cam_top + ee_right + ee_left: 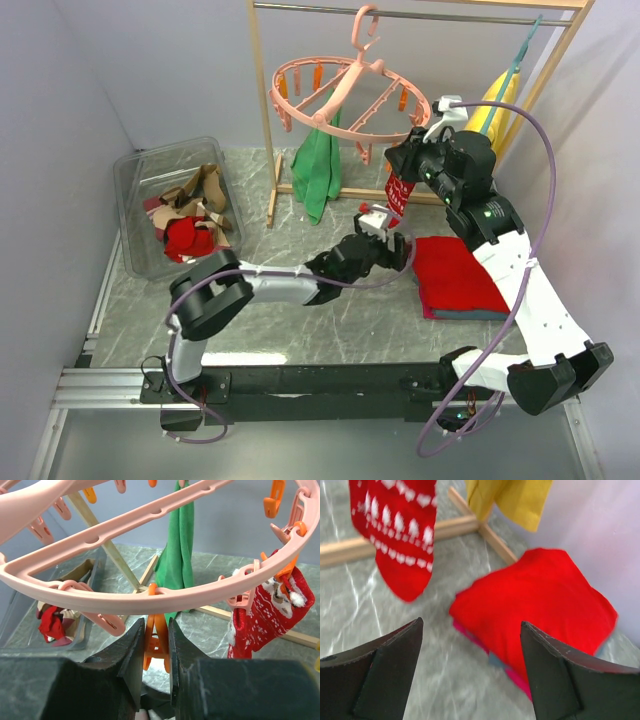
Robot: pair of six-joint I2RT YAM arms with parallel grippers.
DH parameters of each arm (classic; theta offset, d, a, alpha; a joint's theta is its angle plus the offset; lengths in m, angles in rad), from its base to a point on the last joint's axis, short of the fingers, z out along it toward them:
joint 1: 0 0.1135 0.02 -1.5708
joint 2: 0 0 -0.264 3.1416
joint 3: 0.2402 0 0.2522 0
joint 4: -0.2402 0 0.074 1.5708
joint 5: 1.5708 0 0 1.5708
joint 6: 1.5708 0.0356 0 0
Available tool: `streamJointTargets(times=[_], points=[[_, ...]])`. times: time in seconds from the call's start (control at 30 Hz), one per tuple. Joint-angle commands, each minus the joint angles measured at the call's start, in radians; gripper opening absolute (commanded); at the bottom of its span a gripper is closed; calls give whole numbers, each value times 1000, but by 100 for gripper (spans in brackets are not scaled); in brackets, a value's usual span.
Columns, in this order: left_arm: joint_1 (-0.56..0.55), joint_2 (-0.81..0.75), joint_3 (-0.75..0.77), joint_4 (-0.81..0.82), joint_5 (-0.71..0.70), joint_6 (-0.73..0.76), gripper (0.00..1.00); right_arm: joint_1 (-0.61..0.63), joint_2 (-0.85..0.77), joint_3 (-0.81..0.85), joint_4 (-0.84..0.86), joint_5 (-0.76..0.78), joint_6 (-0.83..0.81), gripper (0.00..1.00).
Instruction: Remove the socks clipped to the hanger
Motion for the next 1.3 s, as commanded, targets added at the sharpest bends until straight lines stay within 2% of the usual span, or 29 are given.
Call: streamJointTargets(times=[0.0, 0.2, 0.37, 0.53, 0.63, 0.67, 0.83, 0.87, 1.0, 1.2, 1.27], points=[[11, 80, 110, 57, -38, 119, 83, 21, -46, 20, -15, 16, -16, 0], [26, 183, 242, 28, -124, 171, 78, 45, -52, 21, -20, 29, -24, 0], [49, 237, 329, 6, -136, 173, 66, 59, -55, 20, -20, 41, -32, 0], [67, 281, 400, -21, -136, 168, 59, 72, -55, 18, -21, 50, -36, 0], [75, 289, 412, -35, -115, 159, 49, 79, -55, 18, -21, 55, -39, 0], [76, 286, 408, -34, -110, 156, 41, 82, -56, 18, -24, 59, -39, 0], [80, 248, 380, -64, -75, 143, 20, 93, -59, 21, -26, 62, -39, 0], [80, 233, 379, -73, -54, 140, 14, 91, -59, 23, -26, 61, -39, 0], [80, 183, 376, -139, 3, 111, 2, 91, -52, 44, -46, 59, -36, 3], [70, 88, 333, -213, 141, 35, 1, 93, -38, 93, -93, 64, -10, 13], [61, 52, 323, -256, 150, 35, 1, 93, -29, 110, -124, 64, -6, 13]])
